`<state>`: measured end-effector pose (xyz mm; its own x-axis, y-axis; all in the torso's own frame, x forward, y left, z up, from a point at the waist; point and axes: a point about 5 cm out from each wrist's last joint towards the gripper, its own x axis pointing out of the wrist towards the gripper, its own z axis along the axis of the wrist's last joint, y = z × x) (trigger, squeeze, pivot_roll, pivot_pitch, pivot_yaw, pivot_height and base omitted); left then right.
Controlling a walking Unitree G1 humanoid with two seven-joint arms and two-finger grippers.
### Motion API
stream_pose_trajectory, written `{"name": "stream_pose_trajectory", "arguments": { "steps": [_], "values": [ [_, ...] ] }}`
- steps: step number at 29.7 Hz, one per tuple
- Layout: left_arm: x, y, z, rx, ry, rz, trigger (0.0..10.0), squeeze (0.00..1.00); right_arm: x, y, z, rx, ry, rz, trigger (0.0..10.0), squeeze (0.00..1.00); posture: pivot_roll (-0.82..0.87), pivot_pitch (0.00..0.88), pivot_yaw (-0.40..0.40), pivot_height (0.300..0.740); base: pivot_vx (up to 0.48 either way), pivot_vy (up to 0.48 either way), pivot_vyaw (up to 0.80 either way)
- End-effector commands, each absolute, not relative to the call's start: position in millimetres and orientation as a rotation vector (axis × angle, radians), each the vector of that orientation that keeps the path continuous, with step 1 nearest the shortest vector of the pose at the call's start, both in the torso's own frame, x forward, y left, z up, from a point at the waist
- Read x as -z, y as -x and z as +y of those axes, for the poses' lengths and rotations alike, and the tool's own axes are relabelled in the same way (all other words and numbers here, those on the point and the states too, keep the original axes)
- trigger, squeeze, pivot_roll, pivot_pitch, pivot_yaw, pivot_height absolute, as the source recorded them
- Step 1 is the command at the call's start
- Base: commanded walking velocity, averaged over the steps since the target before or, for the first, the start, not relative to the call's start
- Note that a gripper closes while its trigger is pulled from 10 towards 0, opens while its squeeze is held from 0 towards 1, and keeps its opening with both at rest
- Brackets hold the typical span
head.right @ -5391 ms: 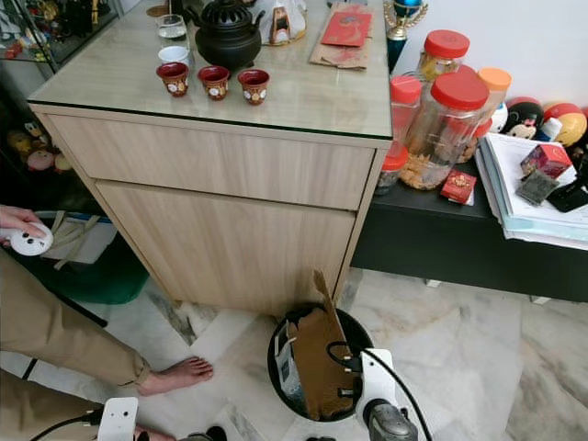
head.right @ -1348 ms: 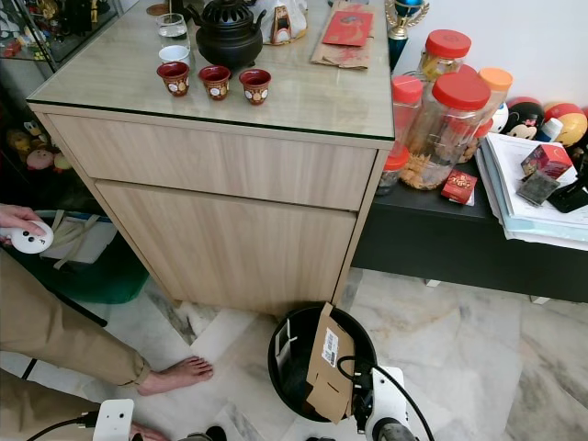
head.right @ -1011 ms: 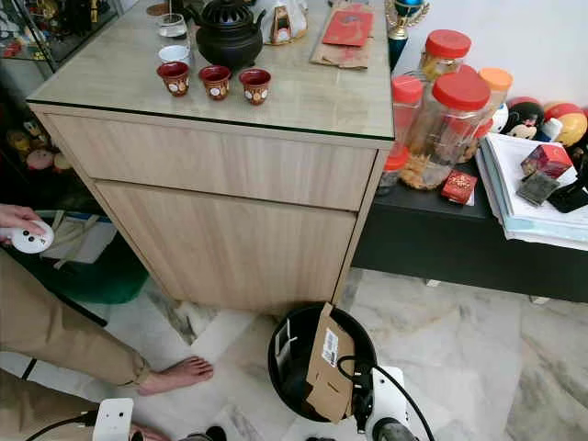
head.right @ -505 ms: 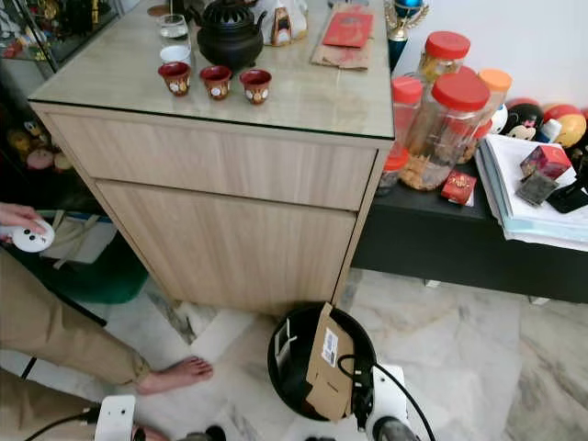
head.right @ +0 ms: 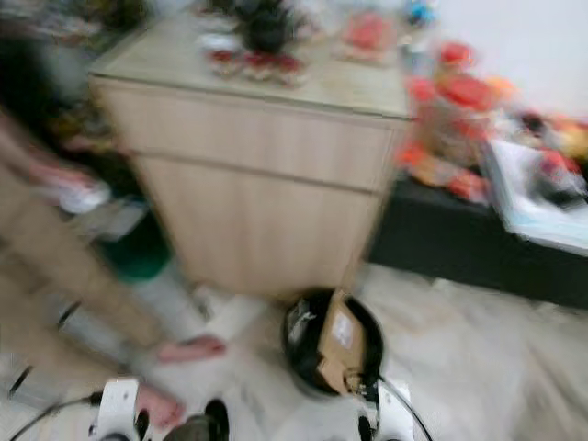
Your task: Picking trash to rubbish bin
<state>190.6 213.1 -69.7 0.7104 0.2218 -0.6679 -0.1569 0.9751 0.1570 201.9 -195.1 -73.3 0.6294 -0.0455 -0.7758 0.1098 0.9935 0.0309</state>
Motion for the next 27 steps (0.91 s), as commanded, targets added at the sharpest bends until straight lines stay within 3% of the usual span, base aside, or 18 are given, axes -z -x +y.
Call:
{"name": "stream_pose_trajectory", "arguments": {
  "steps": [1,27],
  "values": [
    [83.9,-165.4,211.9,-0.219,-0.075,0.856,10.0,0.00,76.2,-196.1,-194.7,0.098,-0.094,0.894,10.0,0.00,0.09,0.177,-0.037,0.740,-0.240,0.000,0.00],
    [84.3,-165.0,210.3,-0.218,-0.065,0.853,10.0,0.00,75.0,-198.0,-193.7,0.105,-0.111,0.876,10.0,0.00,0.09,0.185,-0.041,0.740,-0.037,0.000,0.00]
  ]
}}
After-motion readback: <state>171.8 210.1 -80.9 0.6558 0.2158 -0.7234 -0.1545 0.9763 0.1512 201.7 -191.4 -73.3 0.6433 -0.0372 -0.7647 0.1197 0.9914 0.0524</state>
